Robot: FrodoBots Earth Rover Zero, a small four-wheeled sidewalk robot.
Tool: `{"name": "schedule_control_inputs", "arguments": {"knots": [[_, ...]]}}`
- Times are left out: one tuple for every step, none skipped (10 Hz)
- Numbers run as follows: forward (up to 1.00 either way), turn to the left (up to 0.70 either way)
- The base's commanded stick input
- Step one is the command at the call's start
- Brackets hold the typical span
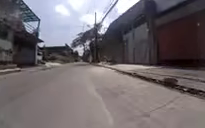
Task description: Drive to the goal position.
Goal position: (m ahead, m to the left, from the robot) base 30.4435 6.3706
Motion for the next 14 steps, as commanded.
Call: {"name": "schedule_control_inputs", "arguments": {"knots": [[1.00, 0.00], [1.00, 0.00], [1.00, 0.00], [1.00, 0.00], [1.00, 0.00], [1.00, 0.00], [1.00, 0.00], [1.00, 0.00], [1.00, 0.00], [1.00, 0.00], [1.00, 0.00], [1.00, 0.00], [1.00, 0.00], [1.00, 0.00]]}}
